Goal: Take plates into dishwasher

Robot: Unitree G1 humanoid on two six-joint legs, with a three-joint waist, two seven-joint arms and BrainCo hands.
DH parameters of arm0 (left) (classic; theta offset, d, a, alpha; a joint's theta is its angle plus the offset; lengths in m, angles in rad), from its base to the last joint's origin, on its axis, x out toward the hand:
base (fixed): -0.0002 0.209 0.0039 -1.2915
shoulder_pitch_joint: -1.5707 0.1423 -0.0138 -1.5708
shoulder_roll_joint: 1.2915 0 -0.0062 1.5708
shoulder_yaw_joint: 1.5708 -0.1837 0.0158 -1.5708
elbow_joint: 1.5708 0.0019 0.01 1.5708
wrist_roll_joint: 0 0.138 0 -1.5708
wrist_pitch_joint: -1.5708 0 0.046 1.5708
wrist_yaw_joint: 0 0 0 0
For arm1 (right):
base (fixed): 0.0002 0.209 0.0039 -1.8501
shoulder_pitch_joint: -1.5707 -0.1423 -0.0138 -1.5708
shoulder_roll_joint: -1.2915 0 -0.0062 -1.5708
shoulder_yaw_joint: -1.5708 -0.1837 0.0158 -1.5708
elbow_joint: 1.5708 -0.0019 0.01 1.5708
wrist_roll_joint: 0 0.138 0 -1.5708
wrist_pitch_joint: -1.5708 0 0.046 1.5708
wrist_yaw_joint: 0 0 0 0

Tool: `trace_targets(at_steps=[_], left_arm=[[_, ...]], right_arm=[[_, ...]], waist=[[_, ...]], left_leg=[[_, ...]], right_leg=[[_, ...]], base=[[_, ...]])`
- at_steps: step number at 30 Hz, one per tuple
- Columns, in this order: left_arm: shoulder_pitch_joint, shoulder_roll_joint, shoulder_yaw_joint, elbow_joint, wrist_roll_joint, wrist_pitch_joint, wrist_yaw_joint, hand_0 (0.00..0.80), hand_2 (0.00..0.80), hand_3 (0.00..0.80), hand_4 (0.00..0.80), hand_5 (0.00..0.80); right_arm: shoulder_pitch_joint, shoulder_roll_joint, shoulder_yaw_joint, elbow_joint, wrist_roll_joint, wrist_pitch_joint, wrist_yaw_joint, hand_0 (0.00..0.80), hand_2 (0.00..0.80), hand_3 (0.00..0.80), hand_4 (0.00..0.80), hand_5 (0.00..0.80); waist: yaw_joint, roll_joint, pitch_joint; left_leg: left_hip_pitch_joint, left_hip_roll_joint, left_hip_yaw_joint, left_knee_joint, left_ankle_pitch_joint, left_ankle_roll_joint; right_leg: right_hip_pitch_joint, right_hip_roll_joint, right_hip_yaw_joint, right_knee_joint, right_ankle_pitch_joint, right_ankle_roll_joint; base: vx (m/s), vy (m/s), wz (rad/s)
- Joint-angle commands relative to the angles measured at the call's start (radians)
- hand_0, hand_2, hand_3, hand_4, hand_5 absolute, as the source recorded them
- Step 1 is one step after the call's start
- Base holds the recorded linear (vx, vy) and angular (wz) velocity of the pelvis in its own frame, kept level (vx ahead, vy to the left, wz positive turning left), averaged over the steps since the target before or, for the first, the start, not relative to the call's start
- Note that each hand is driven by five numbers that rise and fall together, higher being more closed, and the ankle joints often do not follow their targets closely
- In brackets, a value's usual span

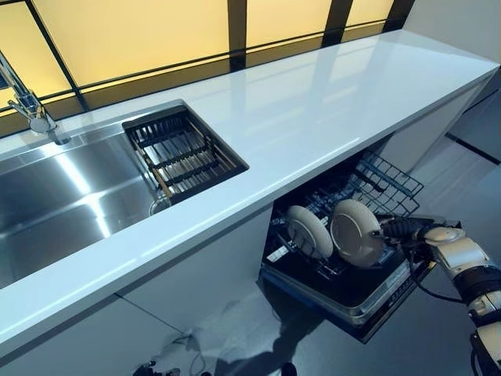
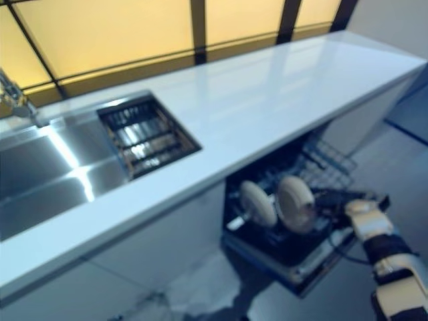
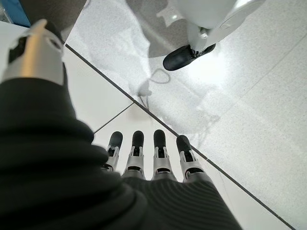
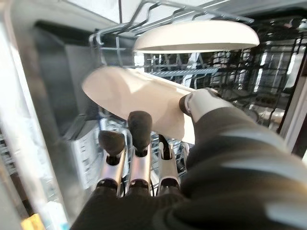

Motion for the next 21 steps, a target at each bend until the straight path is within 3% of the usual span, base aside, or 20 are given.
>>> trace_targets(at_steps=[1, 21], left_arm=[[-0.062, 0.008, -0.037, 0.019, -0.015, -0.01, 0.007, 0.0, 0.0, 0.0, 0.0, 0.0], [-0.081, -0.016, -0.064, 0.008, -0.027, 0.011, 0.019, 0.0, 0.0, 0.0, 0.0, 0.0]], right_arm=[[-0.133, -0.01, 0.066, -0.012, -0.068, -0.024, -0.016, 0.8, 0.8, 0.8, 0.8, 0.8], [-0.225, 0.068, 0.222, 0.015, -0.384, -0.057, 0.014, 0.8, 0.8, 0.8, 0.8, 0.8]], waist=[[0.032, -0.042, -0.001], [0.068, -0.027, 0.02]], left_leg=[[-0.024, -0.025, -0.052, -0.003, -0.006, 0.031], [-0.048, -0.031, -0.067, -0.003, 0.004, 0.03]], right_leg=[[0.005, -0.041, 0.017, 0.065, -0.034, 0.047], [-0.011, -0.047, -0.005, 0.073, -0.033, 0.043]], base=[[0.0, 0.0, 0.0], [-0.006, 0.001, 0.03]])
